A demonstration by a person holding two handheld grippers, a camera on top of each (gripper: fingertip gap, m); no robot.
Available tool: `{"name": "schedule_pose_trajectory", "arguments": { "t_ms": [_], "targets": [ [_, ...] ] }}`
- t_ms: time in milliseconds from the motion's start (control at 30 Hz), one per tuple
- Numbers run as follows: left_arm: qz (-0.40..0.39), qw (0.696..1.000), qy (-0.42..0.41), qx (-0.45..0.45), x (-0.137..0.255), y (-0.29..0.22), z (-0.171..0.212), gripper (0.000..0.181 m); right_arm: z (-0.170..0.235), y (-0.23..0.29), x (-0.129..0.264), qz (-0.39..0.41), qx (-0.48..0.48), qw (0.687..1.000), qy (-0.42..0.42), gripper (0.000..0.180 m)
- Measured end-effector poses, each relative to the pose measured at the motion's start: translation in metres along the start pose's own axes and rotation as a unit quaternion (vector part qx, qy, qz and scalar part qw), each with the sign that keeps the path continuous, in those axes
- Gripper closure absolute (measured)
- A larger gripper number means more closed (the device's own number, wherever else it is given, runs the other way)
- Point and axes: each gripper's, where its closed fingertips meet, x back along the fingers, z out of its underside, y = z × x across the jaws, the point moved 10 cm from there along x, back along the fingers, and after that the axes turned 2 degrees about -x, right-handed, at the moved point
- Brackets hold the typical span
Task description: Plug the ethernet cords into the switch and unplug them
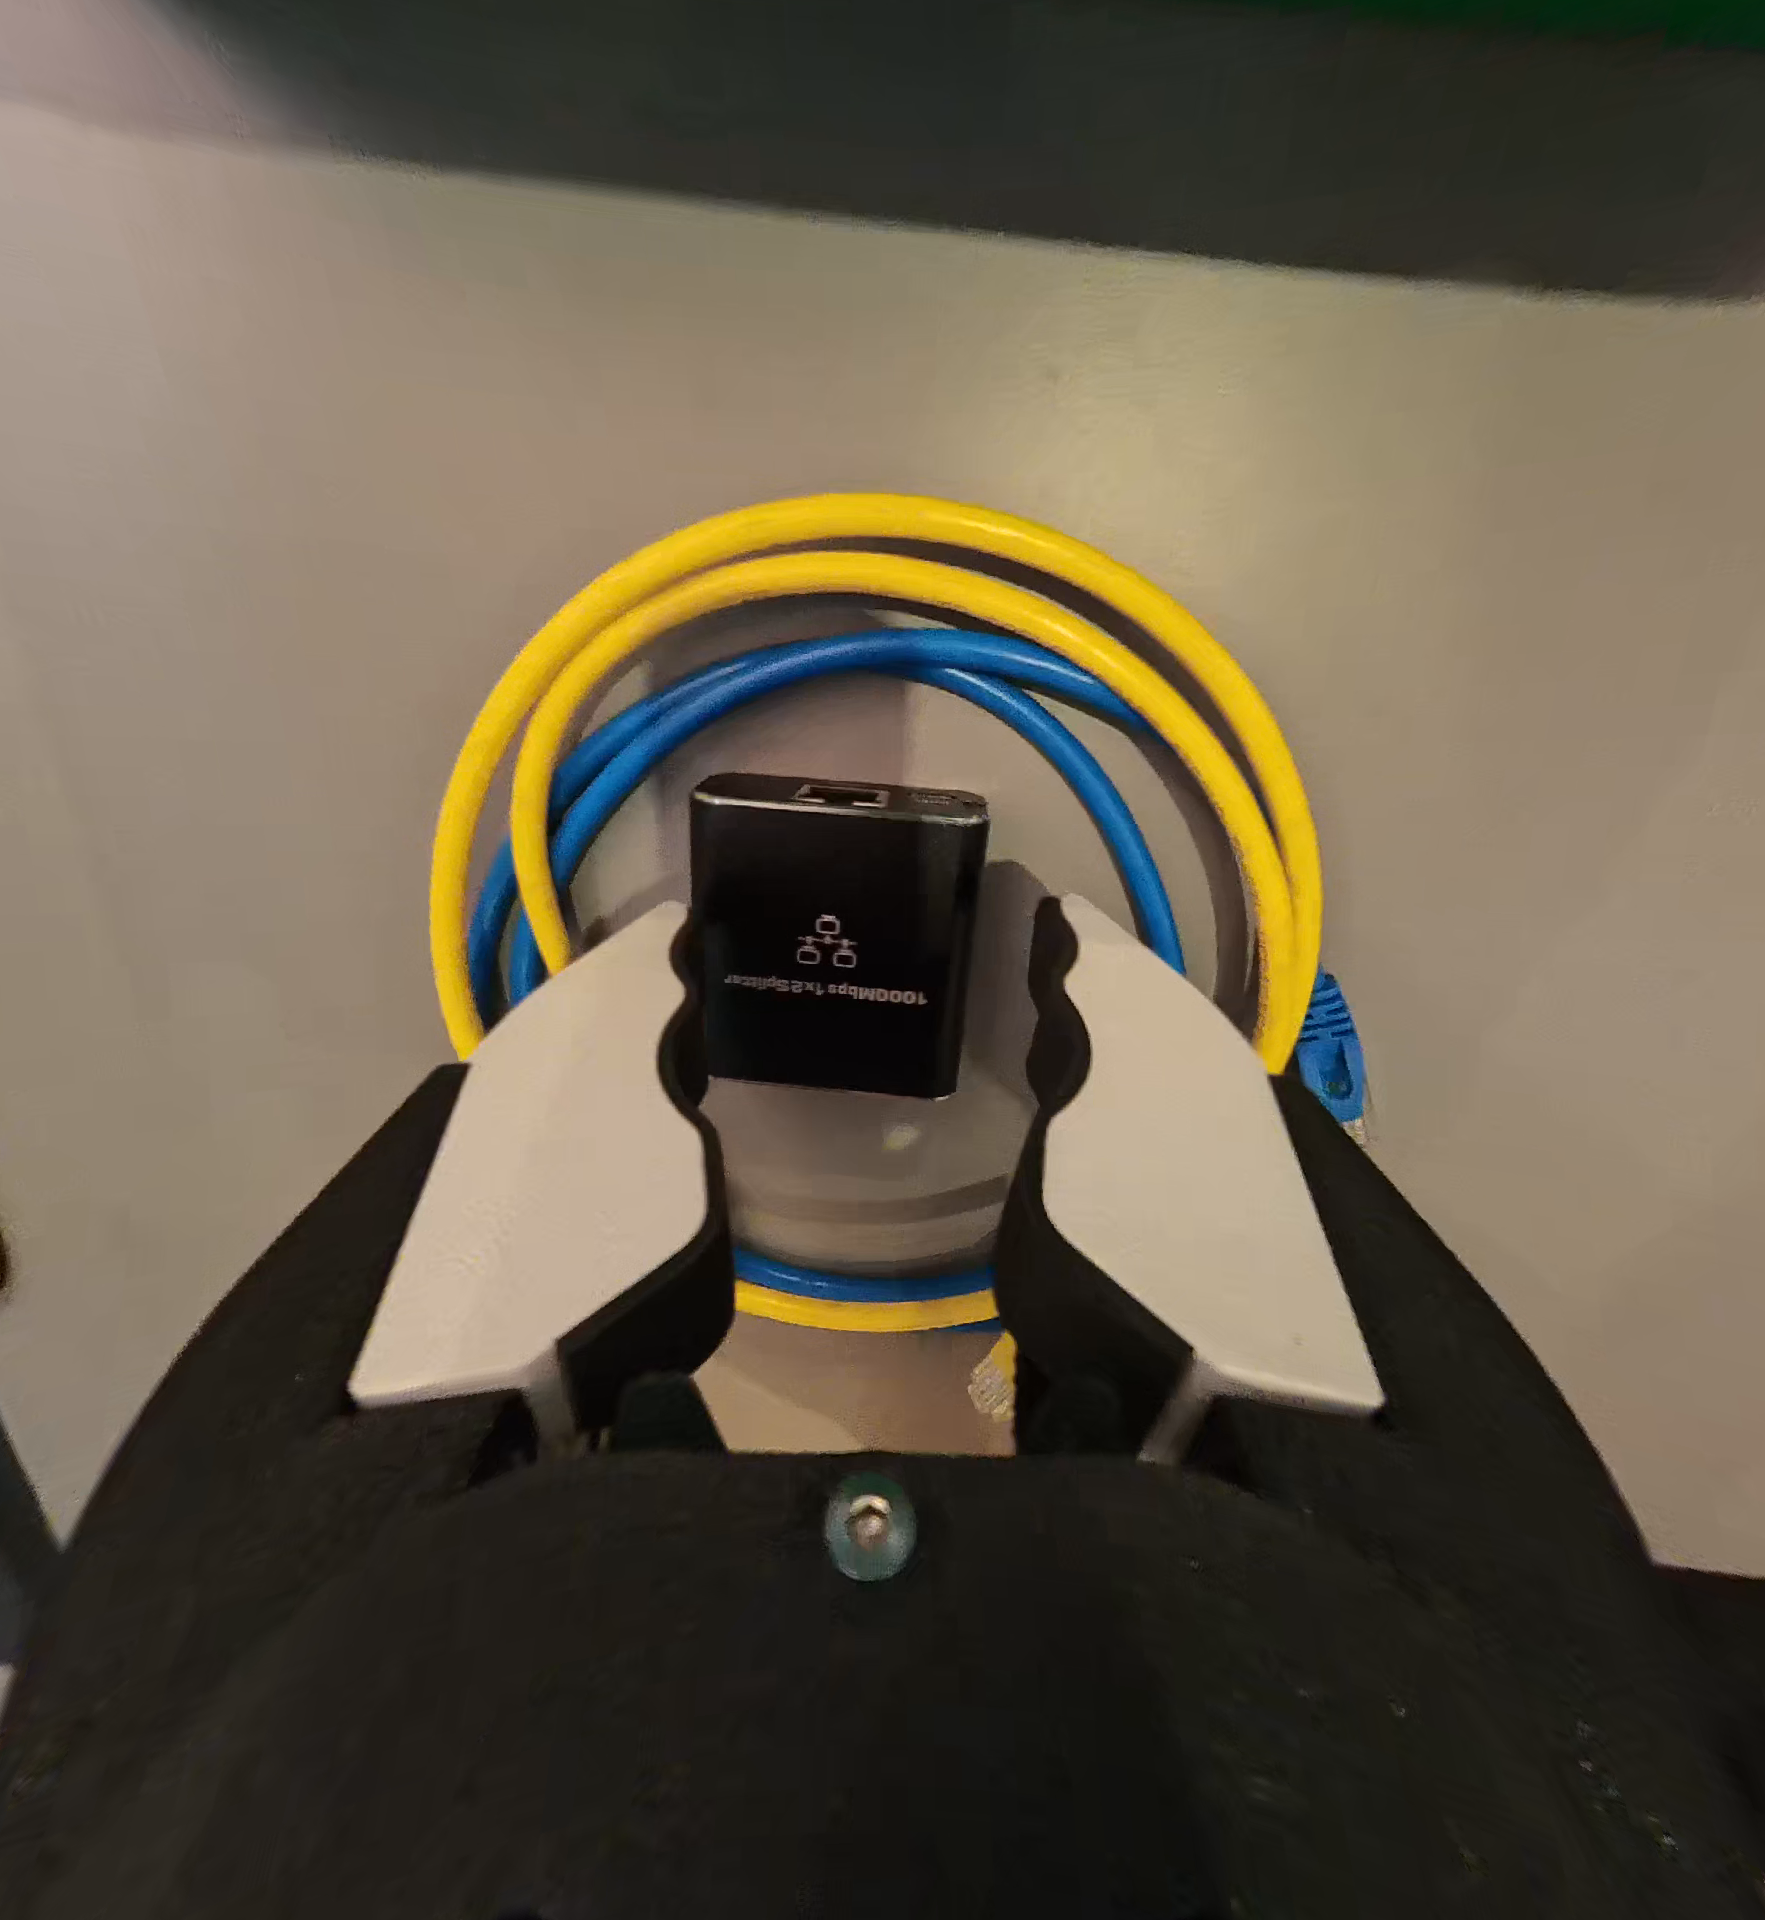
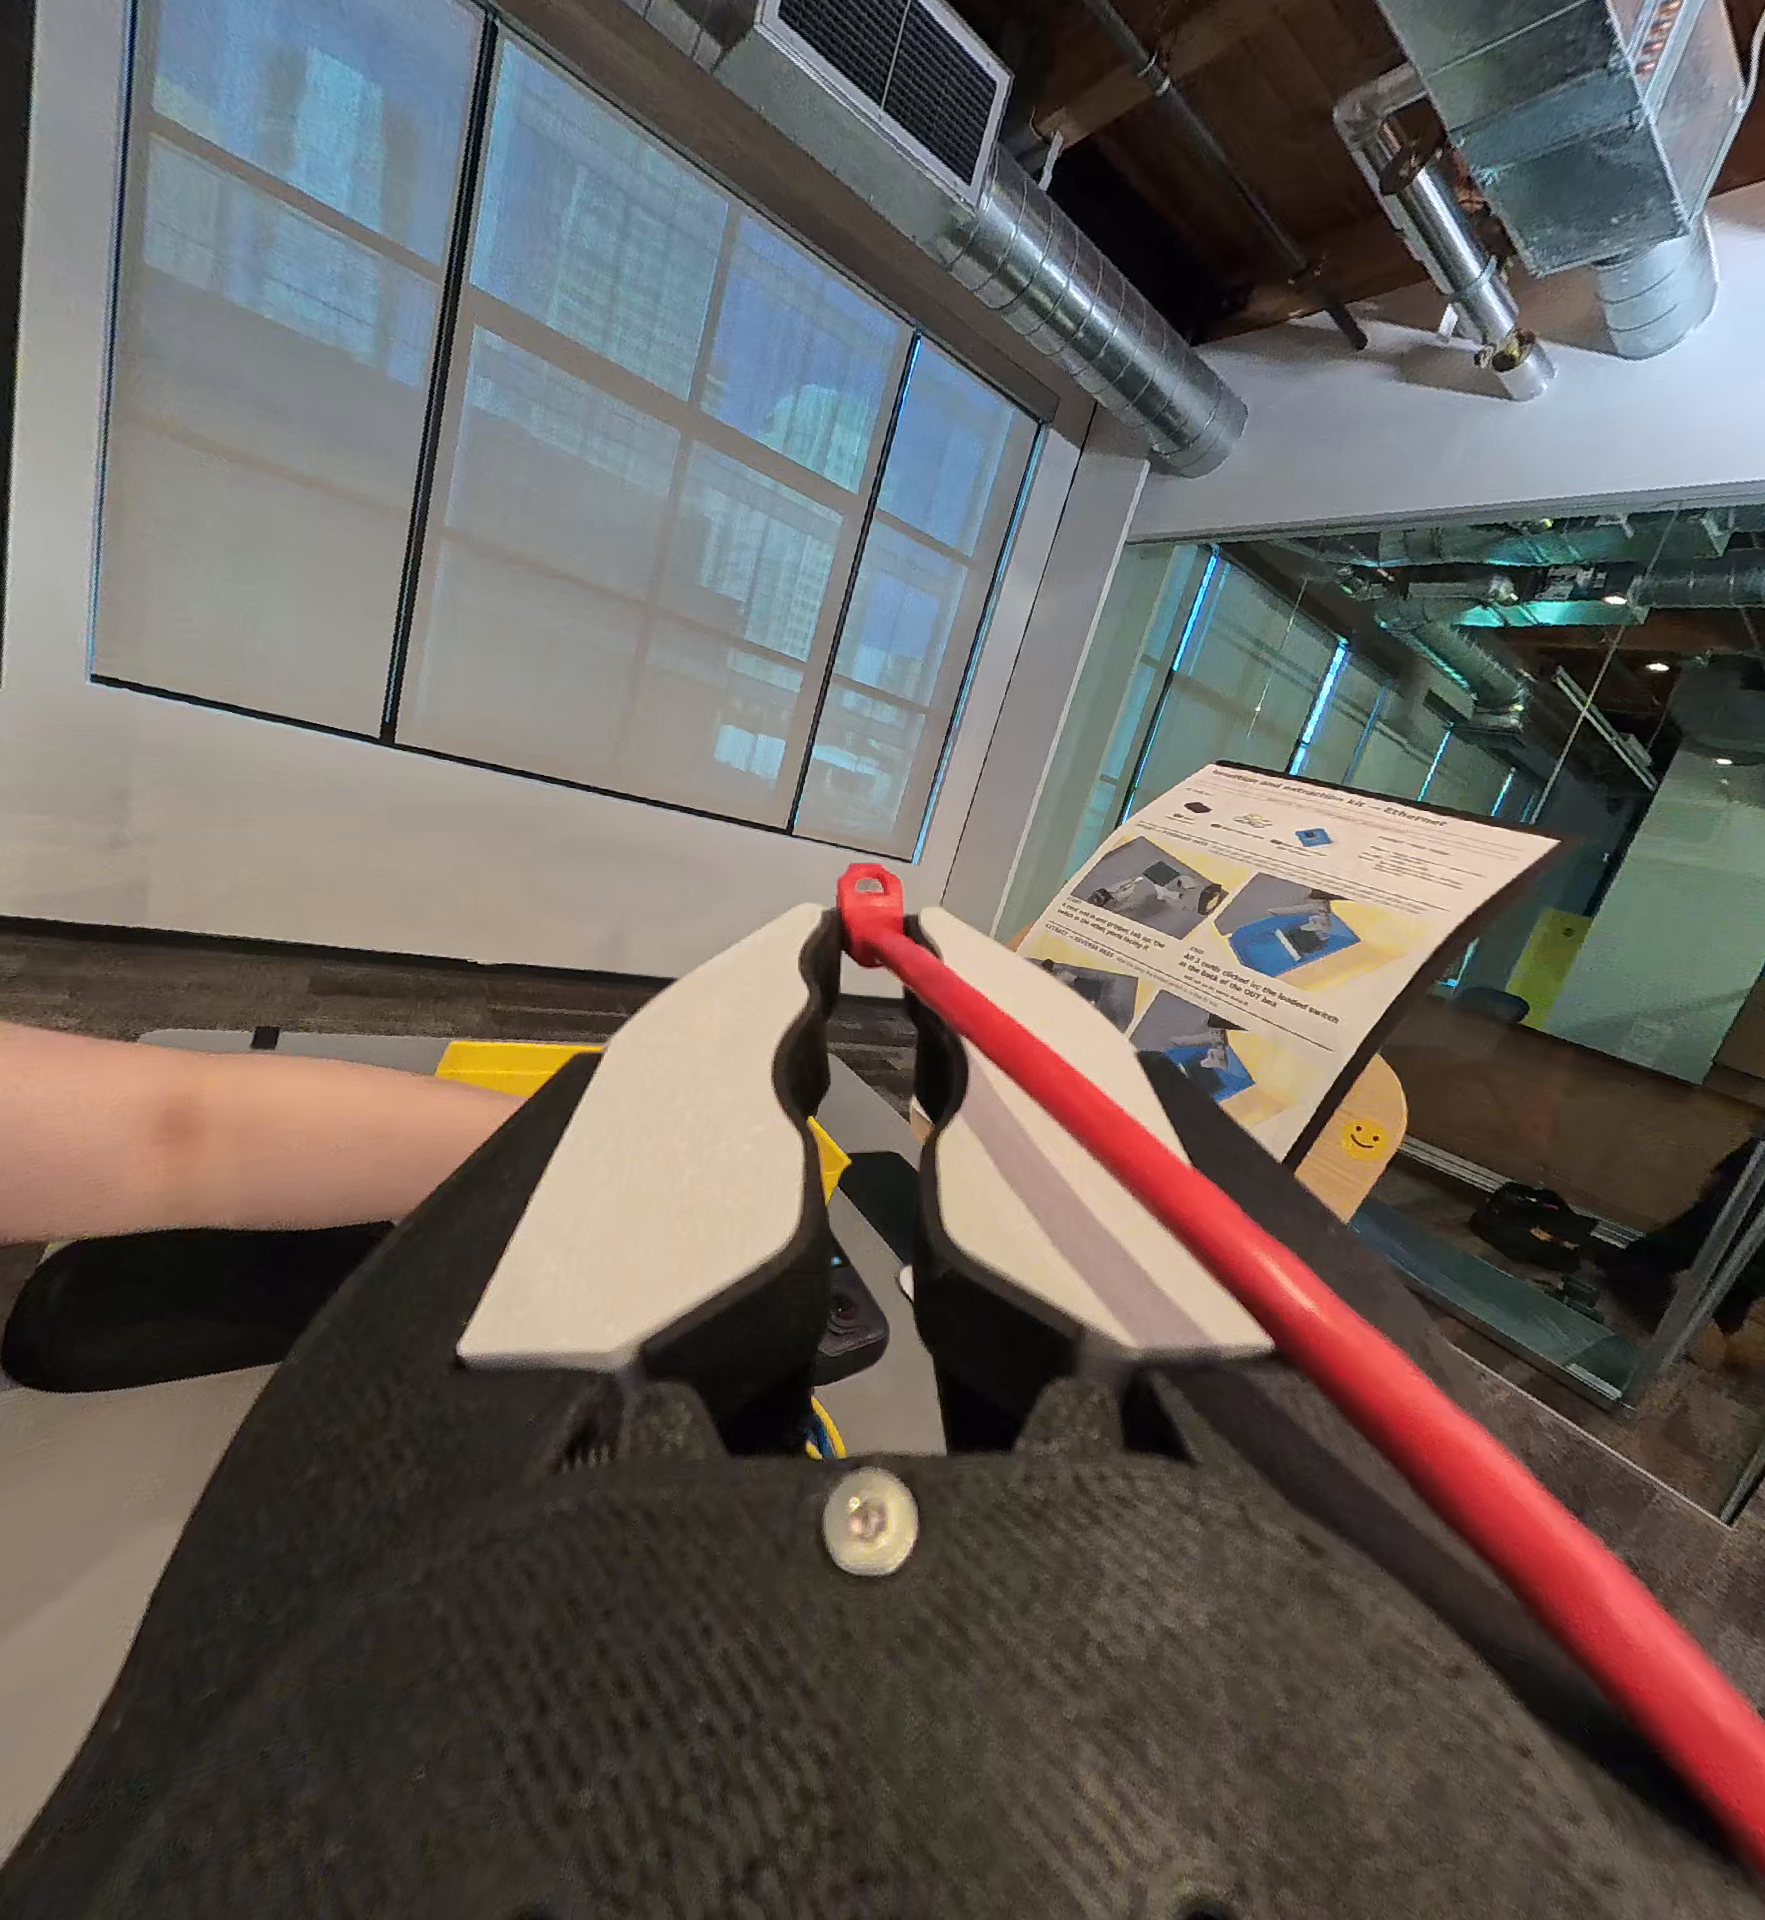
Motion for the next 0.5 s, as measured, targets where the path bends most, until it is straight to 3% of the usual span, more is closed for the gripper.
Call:
{"name": "schedule_pose_trajectory", "arguments": {
  "t_ms": [233, 500],
  "targets": [
    [-0.007, 1.0, 0.019, -0.003, -0.014, 0.007, 0.007, 0.116, 0.001, -0.003, 0.004, 0.0, -0.004, 1.0, -0.004, 0.168],
    [0.023, 1.0, 0.017, -0.011, -0.018, 0.002, 0.006, 0.121, 0.003, -0.003, 0.0, -0.002, -0.002, 1.0, 0.003, 0.168]
  ]
}}
